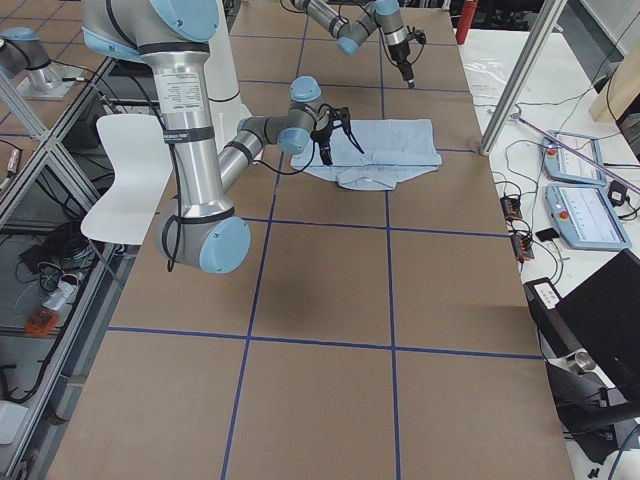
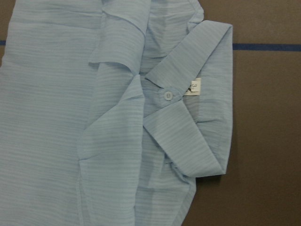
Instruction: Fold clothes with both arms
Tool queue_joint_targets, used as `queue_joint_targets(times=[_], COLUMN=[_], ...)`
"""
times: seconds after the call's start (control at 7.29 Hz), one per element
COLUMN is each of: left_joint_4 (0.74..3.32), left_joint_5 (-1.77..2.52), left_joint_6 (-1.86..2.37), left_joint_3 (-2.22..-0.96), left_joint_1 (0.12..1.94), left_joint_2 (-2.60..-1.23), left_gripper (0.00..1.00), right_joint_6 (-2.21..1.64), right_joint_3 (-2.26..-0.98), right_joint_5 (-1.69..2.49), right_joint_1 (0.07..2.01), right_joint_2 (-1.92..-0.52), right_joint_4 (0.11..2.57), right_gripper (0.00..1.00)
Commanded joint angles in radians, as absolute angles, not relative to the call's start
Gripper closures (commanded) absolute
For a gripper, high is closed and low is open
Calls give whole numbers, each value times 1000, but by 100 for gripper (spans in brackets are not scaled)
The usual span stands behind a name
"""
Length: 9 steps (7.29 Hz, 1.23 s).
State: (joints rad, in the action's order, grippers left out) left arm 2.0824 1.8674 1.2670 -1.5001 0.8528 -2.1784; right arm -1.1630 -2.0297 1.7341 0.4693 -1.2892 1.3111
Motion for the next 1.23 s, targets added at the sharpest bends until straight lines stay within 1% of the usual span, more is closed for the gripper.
queue_joint_targets(times=[0.0,0.14,0.27,0.41,1.1], left_joint_4=[1866,1835,1835,1835,1851], left_joint_5=[1881,1916,1922,1922,1921], left_joint_6=[1269,1270,1269,1269,1270], left_joint_3=[-1771,-1811,-1810,-1806,-1784], left_joint_1=[845,844,842,842,835], left_joint_2=[-2114,-2097,-2083,-2083,-2085], left_gripper=[0,0,0,0,0], right_joint_6=[-1116,-1085,-1066,-1059,-1042], right_joint_3=[-1935,-1884,-1825,-1797,-1802], right_joint_5=[1581,1525,1490,1486,1502], right_joint_1=[349,298,264,250,236], right_joint_2=[-1093,-1085,-1065,-1062,-1063], right_joint_4=[1550,1554,1554,1552,1552], right_gripper=[0,0,0,0,0])
